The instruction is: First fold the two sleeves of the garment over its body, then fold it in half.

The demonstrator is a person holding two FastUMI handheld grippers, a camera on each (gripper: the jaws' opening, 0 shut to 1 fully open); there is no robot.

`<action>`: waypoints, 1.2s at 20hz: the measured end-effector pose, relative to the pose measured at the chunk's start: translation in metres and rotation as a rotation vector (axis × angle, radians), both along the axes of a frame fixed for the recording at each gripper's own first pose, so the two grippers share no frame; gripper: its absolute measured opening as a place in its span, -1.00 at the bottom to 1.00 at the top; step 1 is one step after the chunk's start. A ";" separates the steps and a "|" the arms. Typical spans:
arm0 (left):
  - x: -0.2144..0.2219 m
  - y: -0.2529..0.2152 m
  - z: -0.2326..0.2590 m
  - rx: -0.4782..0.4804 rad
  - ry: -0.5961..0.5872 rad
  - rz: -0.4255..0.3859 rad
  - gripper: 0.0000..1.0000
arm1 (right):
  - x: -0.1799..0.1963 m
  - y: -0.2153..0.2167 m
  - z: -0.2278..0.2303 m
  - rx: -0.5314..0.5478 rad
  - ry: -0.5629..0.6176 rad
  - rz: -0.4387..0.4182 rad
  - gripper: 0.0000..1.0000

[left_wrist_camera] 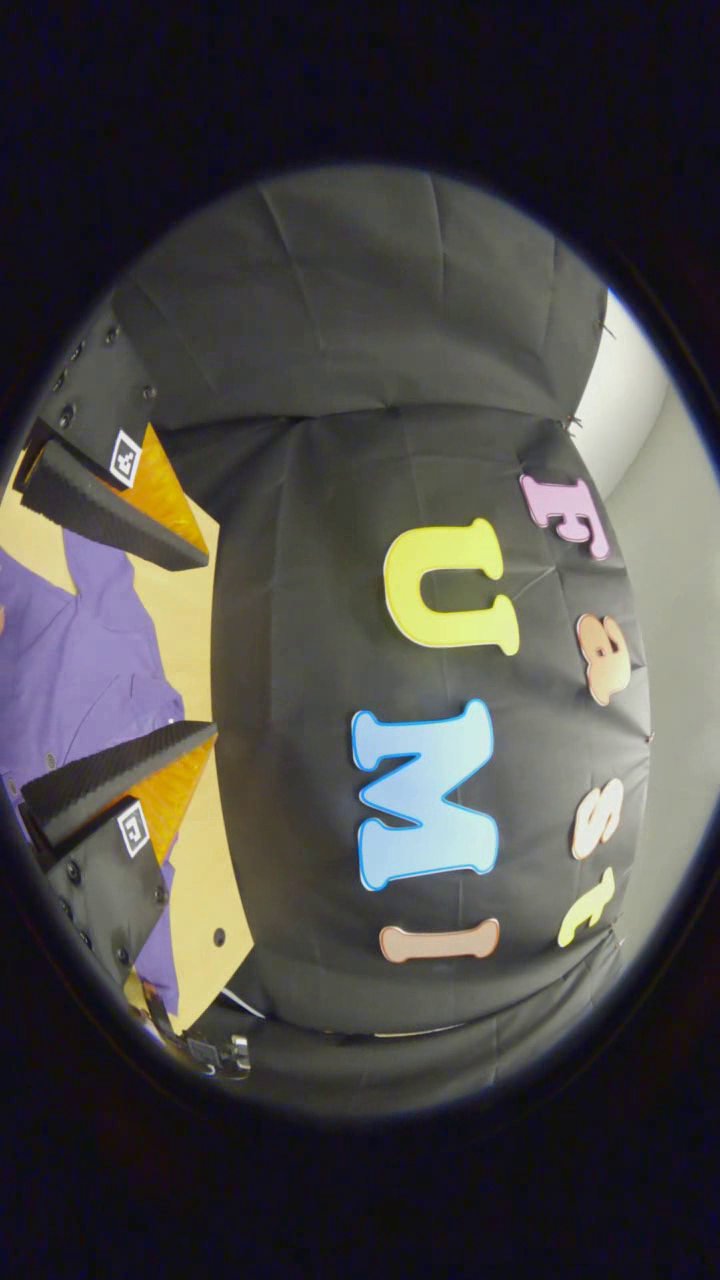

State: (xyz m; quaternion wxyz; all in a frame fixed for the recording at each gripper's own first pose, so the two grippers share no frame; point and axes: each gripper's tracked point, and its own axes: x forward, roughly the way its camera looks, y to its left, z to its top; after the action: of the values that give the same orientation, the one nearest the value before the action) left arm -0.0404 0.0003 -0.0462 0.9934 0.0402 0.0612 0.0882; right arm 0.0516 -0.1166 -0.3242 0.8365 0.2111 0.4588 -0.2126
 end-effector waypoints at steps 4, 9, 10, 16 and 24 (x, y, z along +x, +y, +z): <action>0.001 0.010 0.001 0.001 0.000 -0.013 1.00 | 0.031 0.046 0.033 0.089 -0.082 0.000 -0.92; -0.003 0.036 -0.002 -0.002 0.000 -0.005 1.00 | 0.078 0.133 0.081 0.117 -0.171 0.154 -0.92; -0.003 0.042 -0.002 -0.006 0.001 -0.005 1.00 | 0.083 0.148 0.087 0.117 -0.183 0.182 -0.92; -0.010 0.084 -0.011 -0.027 0.010 0.020 1.00 | 0.119 0.254 0.120 0.176 -0.234 0.312 -0.92; -0.018 0.174 -0.033 -0.046 0.038 0.080 1.00 | 0.131 0.432 0.147 0.265 -0.242 0.527 -0.92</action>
State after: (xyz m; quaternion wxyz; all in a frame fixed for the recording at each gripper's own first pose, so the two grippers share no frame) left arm -0.0580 0.1741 -0.0788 0.9884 0.0163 0.0838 0.1256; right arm 0.1830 0.3154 -0.1771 0.8764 0.2158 0.4188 0.0998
